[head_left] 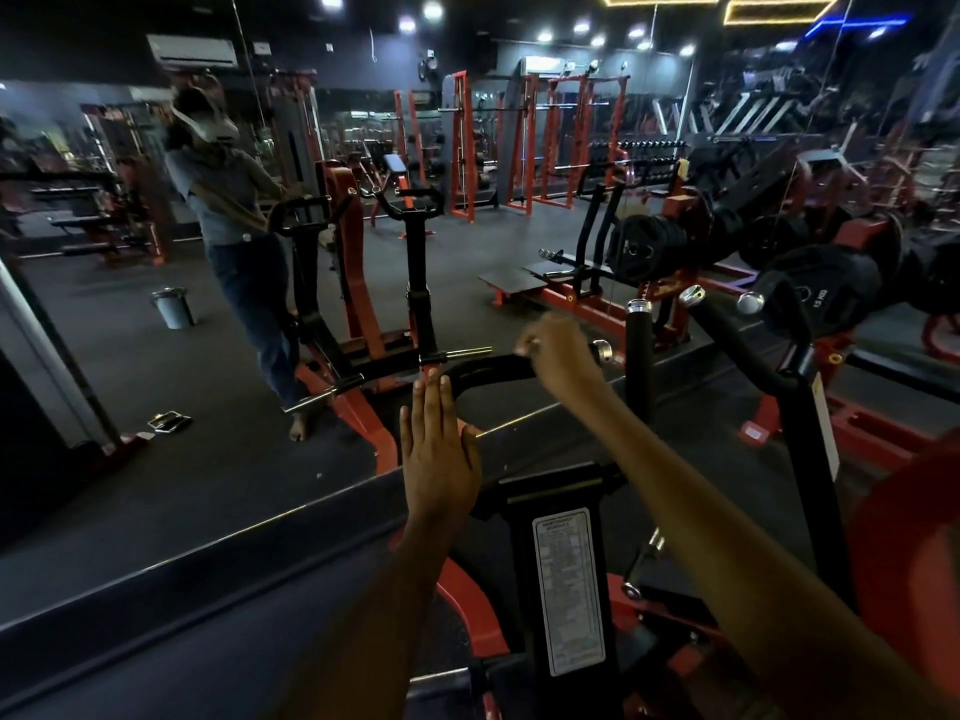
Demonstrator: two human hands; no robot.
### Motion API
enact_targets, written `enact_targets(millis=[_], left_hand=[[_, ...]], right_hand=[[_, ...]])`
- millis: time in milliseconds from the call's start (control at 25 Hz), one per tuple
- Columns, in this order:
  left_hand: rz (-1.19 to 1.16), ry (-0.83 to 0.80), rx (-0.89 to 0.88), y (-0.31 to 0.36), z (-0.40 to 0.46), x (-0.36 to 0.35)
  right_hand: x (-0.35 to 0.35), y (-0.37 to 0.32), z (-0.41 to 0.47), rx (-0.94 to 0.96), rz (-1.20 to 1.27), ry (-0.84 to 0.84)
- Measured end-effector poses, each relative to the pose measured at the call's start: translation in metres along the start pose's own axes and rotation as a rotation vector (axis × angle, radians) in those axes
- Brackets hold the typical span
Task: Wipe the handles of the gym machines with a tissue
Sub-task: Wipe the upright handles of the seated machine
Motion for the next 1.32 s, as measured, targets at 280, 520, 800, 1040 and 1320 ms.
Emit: enact_targets(millis=[280,520,800,1040,1320], left_hand=[[-0.009,0.018,-0.001,0.0,0.0,0.0],[-0.006,-0.01,-0.007,-0.001,0.0,0.002],[-0.014,-0.011,-0.006,-0.001,0.0,0.0],[0.0,-0.006,-0.018,-0.003,0.0,0.0],[-0.03,0.016,-0.02,-0.001,0.0,0.001]], right_hand=[[-0.007,-0.038,-0.005,-0.063,-0.231,-0.088],[-0.001,-0.008,0.003,0.009,-0.245,-0.188],[-0.013,-0.033,0.011,0.082,-0.263,-0.179],[0.003,0.018,0.031,0.019,-0.249,-0.254],[0.011,0.04,0.015,-0.211,-0.245,-0.102]])
Point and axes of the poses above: each hand's wrist, its own z-axis towards the middle knuckle, its own x-axis out of the back of the hand, y = z × x, the point moved 7 cm from there along z, towards the middle knuckle, and after that the axes turned 4 degrees about -z, right-handed, at the moved point
